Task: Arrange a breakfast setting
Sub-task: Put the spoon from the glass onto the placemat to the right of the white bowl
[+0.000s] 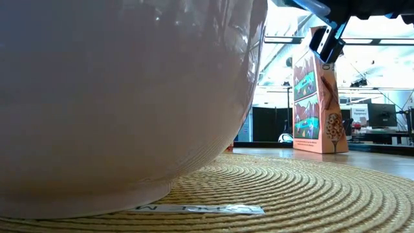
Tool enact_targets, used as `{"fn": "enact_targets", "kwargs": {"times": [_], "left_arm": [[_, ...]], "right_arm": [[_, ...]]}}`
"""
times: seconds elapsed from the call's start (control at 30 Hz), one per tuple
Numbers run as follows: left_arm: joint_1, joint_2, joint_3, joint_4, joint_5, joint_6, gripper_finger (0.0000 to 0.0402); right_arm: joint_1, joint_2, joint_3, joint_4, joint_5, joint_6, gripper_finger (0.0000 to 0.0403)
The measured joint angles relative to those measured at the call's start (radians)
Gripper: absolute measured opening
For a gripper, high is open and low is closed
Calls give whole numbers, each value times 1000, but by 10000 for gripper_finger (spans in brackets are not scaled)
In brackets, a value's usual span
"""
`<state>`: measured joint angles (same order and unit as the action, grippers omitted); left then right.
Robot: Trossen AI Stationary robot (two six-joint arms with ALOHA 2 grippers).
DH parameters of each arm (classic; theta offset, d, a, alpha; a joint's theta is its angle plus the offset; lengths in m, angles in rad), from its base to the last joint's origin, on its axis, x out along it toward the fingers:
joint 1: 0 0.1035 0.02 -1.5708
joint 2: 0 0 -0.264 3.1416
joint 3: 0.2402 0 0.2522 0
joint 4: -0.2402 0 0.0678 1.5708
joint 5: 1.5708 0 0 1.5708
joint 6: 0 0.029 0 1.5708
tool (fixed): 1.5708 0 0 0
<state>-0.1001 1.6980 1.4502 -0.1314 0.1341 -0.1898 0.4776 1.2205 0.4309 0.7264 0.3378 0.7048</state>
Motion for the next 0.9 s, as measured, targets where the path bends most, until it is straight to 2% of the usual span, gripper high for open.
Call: {"fn": "enact_targets", "kwargs": {"times": [0.33,0.63,0.9], "left_arm": [[-1,-91,1,-31,7,1,104],[-1,-181,0,-36,3,18,104],[-1,-233,0,-53,-12,78,104]], "right_arm": [[72,-41,0,-15,104,7,3],[130,-38,0,-10,264,149,3],[147,-10,43,-34,353,237,3]]}}
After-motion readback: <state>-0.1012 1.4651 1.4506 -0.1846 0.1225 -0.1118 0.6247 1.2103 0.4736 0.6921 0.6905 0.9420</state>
